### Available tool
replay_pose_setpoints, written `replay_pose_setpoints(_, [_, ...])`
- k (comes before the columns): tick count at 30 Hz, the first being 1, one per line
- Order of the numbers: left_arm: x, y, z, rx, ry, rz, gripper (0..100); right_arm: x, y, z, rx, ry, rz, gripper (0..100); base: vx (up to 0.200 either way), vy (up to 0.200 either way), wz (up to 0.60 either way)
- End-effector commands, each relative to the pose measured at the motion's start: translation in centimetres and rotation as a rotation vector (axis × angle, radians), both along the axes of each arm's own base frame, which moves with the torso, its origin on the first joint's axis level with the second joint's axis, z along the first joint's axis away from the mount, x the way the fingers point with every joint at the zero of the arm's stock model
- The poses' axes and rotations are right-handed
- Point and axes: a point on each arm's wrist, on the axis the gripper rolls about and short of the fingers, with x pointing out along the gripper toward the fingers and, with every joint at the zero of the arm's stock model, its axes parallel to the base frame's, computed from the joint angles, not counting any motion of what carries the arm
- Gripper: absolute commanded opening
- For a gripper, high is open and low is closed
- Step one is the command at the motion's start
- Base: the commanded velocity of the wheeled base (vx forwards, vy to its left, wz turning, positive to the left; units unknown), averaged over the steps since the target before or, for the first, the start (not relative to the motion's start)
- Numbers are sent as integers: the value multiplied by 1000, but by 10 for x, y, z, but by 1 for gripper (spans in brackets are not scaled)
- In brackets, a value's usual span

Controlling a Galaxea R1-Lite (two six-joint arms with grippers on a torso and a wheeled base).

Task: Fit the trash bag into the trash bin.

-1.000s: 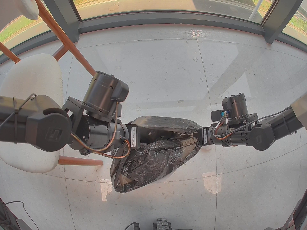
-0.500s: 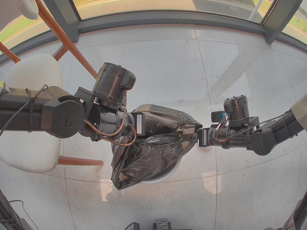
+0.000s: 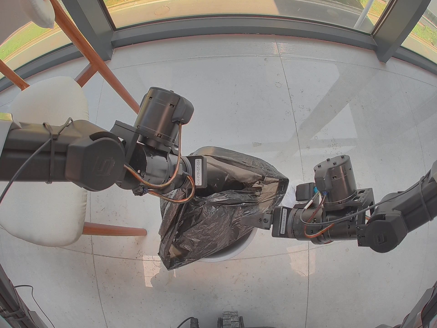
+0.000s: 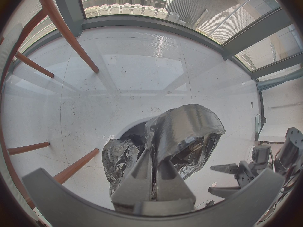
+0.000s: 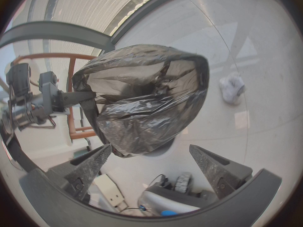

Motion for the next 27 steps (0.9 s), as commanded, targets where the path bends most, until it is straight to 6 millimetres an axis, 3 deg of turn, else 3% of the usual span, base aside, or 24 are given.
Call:
replay_pose_setpoints(1, [1,0,0,-1,-2,3,0,-13,27,0,62,63,4,100,0,0,0])
replay_pose_setpoints(10, [3,0,1,-4,-5,5,0,-19,48,-28,72,203,-110,100,0,0,0])
replay_pose_setpoints(27, [8,-3,3,-12,-18,6,0,24,82,-57,83,163,-204,100,0,0,0])
